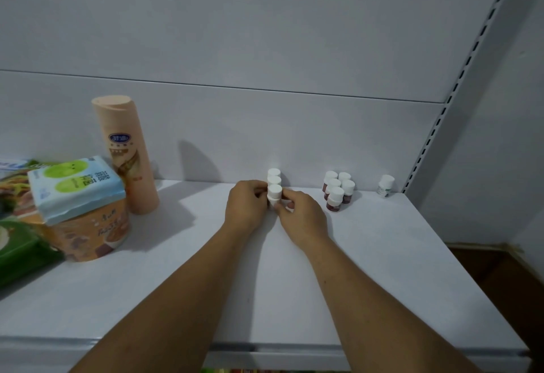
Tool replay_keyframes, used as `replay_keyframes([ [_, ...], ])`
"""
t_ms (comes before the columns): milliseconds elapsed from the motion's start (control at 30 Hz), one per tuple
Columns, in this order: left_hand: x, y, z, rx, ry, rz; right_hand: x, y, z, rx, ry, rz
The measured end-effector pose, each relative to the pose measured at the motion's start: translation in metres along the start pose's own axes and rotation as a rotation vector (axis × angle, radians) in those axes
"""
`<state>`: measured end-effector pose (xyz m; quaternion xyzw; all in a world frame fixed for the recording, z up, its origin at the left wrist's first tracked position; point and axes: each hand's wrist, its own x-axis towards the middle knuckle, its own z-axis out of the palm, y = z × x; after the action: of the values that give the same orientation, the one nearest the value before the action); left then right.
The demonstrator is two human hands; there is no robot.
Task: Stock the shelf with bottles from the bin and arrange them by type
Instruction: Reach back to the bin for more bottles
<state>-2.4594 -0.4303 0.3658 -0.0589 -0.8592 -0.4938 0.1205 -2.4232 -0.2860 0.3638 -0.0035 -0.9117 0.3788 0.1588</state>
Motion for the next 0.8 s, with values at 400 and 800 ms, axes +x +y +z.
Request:
replay_keyframes([
  [400, 0.005, -0.001, -0.002, -0.020, 0.025, -0.086, 0.002, -0.002, -0.004, 0.012, -0.039, 0.110],
  [800, -0.088, 0.071, -0.088, 0.547, -0.073, 0.237, -0.097, -0.036, -0.103, -0.092, -0.174, -0.003],
])
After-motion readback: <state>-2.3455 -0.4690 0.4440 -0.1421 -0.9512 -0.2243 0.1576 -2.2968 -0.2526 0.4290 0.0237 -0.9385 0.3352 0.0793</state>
